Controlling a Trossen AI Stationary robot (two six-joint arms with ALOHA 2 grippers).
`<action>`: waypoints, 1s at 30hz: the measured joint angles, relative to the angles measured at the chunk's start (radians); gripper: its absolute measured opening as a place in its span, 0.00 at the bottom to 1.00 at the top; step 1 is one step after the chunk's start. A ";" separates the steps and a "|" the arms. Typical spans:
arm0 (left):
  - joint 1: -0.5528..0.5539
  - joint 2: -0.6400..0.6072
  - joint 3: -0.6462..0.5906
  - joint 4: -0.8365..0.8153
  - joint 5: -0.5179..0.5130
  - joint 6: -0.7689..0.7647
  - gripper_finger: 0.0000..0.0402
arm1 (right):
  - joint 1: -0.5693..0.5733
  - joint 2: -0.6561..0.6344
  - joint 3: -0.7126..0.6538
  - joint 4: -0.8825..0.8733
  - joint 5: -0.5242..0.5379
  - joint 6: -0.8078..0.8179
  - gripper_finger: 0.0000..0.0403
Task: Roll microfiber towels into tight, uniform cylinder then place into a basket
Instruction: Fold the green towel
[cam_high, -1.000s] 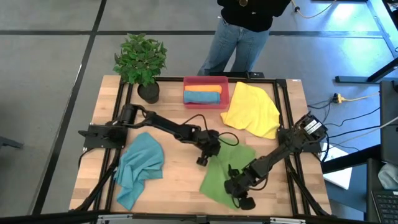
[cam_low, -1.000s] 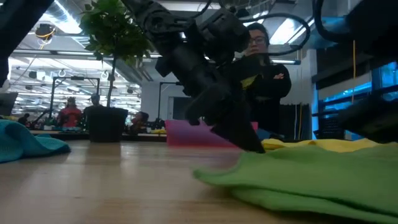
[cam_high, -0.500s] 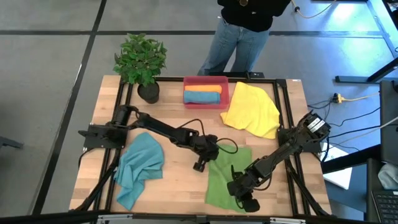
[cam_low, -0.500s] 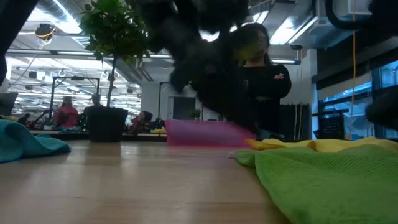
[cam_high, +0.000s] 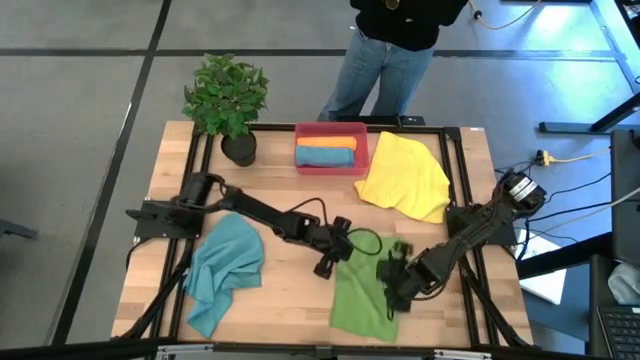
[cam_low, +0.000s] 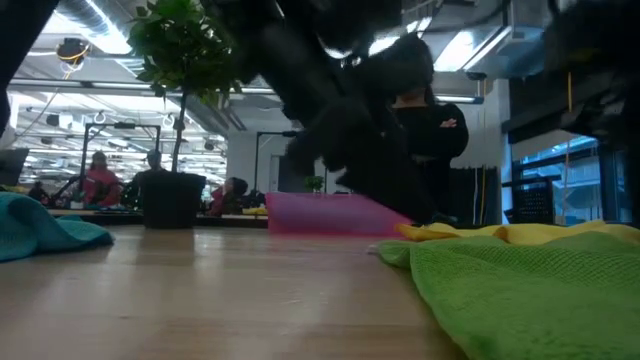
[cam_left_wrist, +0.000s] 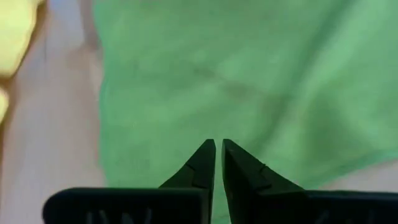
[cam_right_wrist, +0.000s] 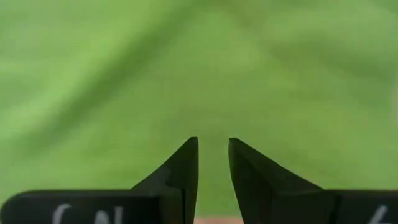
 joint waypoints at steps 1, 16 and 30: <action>0.012 0.009 0.000 0.006 0.003 0.000 0.04 | -0.010 -0.002 -0.001 -0.071 0.018 0.056 0.22; 0.080 0.005 0.002 -0.202 -0.023 -0.067 0.00 | -0.296 -0.014 -0.195 0.090 -0.052 -0.072 0.02; -0.004 -0.175 -0.001 -0.437 -0.153 -0.142 0.01 | -0.566 -0.016 -0.174 0.205 0.021 -0.357 0.05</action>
